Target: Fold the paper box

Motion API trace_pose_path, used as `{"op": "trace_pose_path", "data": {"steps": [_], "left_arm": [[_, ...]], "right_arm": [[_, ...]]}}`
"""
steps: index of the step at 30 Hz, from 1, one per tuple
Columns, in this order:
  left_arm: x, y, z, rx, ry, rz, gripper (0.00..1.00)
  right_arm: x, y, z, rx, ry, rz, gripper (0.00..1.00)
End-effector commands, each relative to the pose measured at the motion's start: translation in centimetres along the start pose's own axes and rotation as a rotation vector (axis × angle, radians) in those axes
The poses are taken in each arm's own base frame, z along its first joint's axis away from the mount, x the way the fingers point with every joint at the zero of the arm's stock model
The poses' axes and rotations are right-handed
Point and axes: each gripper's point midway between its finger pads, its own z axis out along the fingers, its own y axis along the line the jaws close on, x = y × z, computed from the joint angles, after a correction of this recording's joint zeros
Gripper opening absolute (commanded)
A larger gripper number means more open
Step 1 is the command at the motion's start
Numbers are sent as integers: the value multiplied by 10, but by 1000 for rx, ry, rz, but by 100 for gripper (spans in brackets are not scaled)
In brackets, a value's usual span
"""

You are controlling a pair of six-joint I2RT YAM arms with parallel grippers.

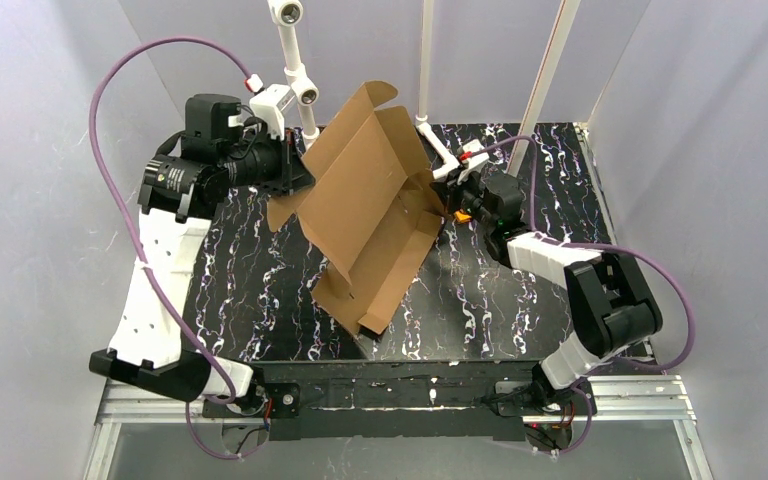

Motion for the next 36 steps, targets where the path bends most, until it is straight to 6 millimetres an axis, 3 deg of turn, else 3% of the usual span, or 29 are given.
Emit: {"op": "trace_pose_path", "data": {"steps": [1,13,36], "left_arm": [[-13,-10,2,62,-31,0,0],[21,-9,11,88,36,-34,0],[23,-17,5,105,21,-15,0]], "right_arm": [[-28,-3,10,35,-153,65,1],[0,6,-25,30,-116,27,1],[26,42,-59,-151,57,-17,1]]}}
